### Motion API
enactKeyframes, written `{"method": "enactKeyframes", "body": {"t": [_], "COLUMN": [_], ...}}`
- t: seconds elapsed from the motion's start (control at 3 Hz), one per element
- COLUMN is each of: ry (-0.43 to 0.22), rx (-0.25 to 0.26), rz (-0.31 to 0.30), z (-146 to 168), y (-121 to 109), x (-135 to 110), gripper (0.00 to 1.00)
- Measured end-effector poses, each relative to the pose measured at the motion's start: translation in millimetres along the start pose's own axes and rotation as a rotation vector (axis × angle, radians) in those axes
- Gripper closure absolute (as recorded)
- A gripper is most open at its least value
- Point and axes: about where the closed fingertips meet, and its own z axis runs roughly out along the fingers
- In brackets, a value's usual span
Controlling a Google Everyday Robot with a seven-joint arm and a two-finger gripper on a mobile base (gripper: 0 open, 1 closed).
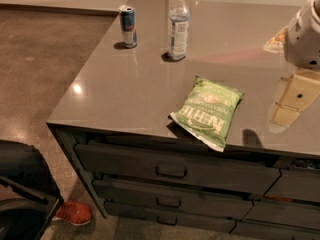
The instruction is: Move blue plastic bottle near green jalapeno chip bag
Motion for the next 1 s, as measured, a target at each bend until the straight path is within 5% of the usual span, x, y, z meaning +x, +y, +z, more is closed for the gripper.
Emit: {"method": "enactKeyframes", "body": {"t": [0.67,1.0], "ry": [-0.048,-0.212], "rx": [-0.008,-0.027], "rz": [0.018,0.105], "z": [-0.1,6.4], "y": [-3.1,-25.6], "x": [-3.9,-19.0], "gripper": [0.0,0.0]}}
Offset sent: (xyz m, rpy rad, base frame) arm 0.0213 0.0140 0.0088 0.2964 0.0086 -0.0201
